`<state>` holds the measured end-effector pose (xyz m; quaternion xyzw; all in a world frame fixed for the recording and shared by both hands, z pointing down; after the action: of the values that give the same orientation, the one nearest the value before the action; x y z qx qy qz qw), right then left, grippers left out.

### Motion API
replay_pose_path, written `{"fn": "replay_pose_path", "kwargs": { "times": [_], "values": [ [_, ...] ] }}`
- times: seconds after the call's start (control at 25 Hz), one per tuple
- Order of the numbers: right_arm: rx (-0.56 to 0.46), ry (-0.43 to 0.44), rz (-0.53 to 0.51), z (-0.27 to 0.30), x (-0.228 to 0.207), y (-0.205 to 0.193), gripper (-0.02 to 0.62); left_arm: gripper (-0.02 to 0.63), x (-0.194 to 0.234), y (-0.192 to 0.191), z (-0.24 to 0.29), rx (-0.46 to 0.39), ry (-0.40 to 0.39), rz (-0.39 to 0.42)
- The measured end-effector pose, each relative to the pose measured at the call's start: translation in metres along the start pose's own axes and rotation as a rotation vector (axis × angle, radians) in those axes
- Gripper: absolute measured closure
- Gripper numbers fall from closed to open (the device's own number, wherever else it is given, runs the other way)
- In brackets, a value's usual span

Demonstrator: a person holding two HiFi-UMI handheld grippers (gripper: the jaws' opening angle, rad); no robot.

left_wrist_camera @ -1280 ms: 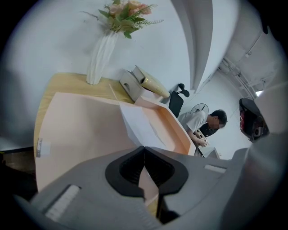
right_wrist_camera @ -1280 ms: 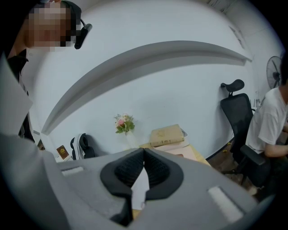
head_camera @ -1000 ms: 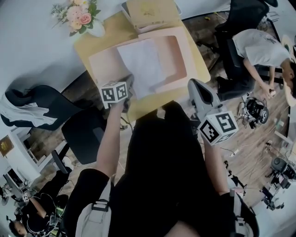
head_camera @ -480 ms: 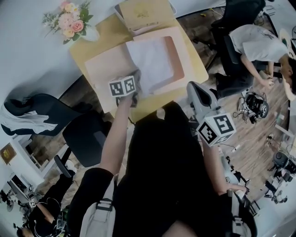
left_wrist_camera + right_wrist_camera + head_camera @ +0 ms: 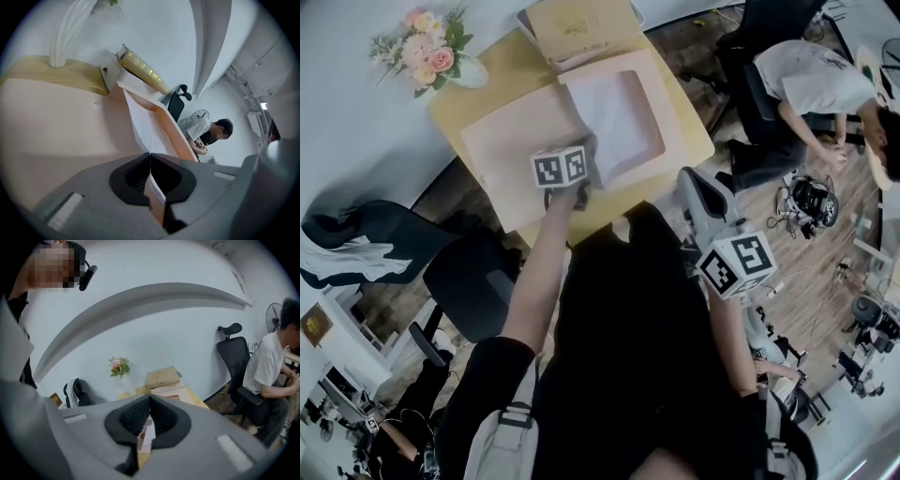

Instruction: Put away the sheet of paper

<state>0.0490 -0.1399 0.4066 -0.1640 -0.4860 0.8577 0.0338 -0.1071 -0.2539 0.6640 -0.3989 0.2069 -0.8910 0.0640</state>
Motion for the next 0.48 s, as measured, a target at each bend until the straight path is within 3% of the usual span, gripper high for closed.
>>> {"fn": "replay_pose_path", "kwargs": {
  "times": [0.36,0.48],
  "values": [
    [0.030,-0.038,0.020,-0.025,-0.005,-0.022,0.592,0.592,-0.016,-0.009,0.012,0.058,-0.009,0.080],
    [0.038,-0.031,0.021,-0.032,-0.008,-0.032,0.592,0.543,-0.015,-0.008,0.012,0.057,0.009,0.091]
  ]
}}
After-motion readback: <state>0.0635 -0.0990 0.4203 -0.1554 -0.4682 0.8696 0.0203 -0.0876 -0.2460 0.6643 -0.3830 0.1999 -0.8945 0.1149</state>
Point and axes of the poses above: the fingertips, and each gripper's own axes: z forward along the fingers, x to its left, y out of its top, the point moved 5 cm from there along -z, backward along the fingers, and after that the axes turned 4 degrees about -z, right-handed, at the moved point
